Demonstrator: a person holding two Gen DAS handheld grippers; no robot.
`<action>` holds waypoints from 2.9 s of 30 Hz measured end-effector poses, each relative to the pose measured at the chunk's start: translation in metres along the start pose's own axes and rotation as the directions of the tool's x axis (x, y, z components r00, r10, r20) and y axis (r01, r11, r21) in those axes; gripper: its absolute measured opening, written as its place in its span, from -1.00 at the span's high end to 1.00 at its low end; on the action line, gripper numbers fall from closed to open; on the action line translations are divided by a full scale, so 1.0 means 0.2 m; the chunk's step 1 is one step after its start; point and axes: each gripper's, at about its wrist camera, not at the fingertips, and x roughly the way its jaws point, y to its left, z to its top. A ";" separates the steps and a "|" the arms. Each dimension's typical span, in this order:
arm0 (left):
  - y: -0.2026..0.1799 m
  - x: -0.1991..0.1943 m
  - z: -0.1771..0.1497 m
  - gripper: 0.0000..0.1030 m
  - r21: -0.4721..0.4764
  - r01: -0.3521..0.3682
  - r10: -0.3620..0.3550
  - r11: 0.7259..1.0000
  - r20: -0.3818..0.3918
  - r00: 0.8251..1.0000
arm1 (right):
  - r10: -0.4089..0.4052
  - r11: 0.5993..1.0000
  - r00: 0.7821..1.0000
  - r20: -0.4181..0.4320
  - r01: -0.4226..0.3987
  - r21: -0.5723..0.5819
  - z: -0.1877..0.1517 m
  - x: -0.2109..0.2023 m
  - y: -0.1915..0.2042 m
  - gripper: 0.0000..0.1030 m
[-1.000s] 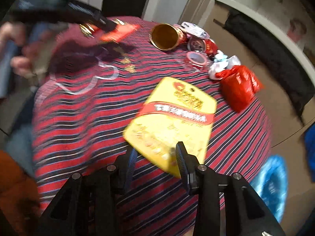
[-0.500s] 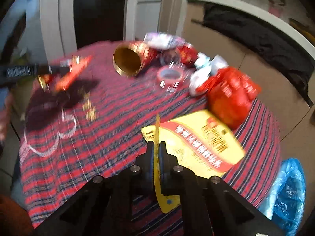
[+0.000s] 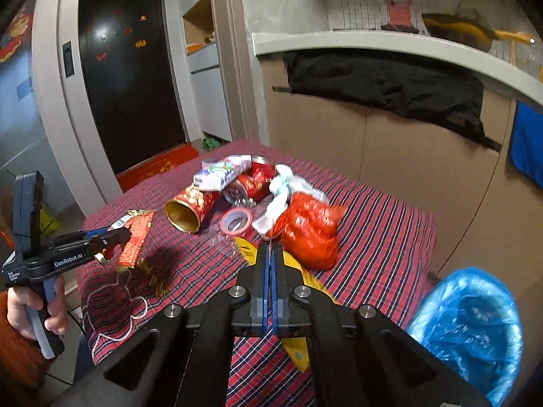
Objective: Collect trash
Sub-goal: 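Lift the red wrappers with the left tool while the right tool regrasps the yellow packet, then carry the red wrappers and yellow packet over the blue bin and open both tools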
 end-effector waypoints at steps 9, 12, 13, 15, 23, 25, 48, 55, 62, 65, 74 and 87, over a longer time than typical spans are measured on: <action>-0.27 -0.11 0.10 0.54 0.108 -0.005 -0.005 0.994 0.095 0.995 | 0.000 1.000 0.997 0.079 -0.001 0.013 0.06 -0.15 -0.03 1.00; -0.29 -0.11 0.10 0.54 0.114 -0.001 -0.010 0.994 0.095 0.995 | 0.009 1.000 0.997 0.071 -0.009 0.002 0.06 -0.15 -0.01 1.00; -0.28 -0.11 0.10 0.54 0.113 -0.001 -0.010 0.994 0.093 0.996 | 0.018 1.000 0.998 0.062 -0.018 0.001 0.05 -0.15 -0.01 1.00; -0.25 -0.11 0.10 0.54 0.103 -0.004 -0.005 0.995 0.083 0.997 | 0.048 0.999 0.998 0.033 -0.048 0.009 0.03 -0.14 -0.01 0.98; -0.13 -0.07 0.04 0.54 0.058 -0.011 0.009 0.998 0.044 0.999 | 0.071 0.997 0.982 -0.176 -0.070 0.009 -0.28 -0.03 0.02 0.04; -0.09 -0.05 0.02 0.54 0.041 -0.013 0.012 0.999 0.030 0.999 | 0.079 0.997 0.967 -0.240 -0.072 0.039 -0.39 0.01 0.02 0.04; 0.28 0.05 -0.07 0.54 -0.081 -0.076 0.074 0.994 -0.029 0.997 | 0.313 0.948 0.899 -0.306 -0.277 0.155 -0.33 0.46 0.17 0.60; 0.38 0.04 -0.09 0.54 -0.116 -0.097 0.093 0.988 -0.040 0.995 | 0.345 0.934 0.878 -0.331 -0.355 0.034 -0.23 0.53 0.36 0.76; 0.23 0.00 -0.08 0.54 -0.065 -0.053 0.051 0.996 -0.027 0.998 | 0.190 0.976 0.948 -0.255 -0.211 -0.058 -0.15 0.41 0.36 1.00; 0.08 -0.03 -0.06 0.54 -0.016 -0.018 0.018 1.000 -0.002 1.000 | 0.150 0.986 0.968 -0.201 -0.162 -0.041 -0.13 0.28 0.28 1.00; -0.36 -0.05 0.01 0.54 0.077 0.065 -0.069 0.995 0.048 0.996 | 0.029 0.999 0.998 -0.048 -0.026 0.045 -0.09 -0.07 -0.05 1.00; -1.14 0.13 -0.04 0.54 0.241 0.273 -0.278 0.931 -0.014 0.961 | -0.224 0.956 0.974 0.026 0.214 0.200 -0.28 -0.52 -0.63 1.00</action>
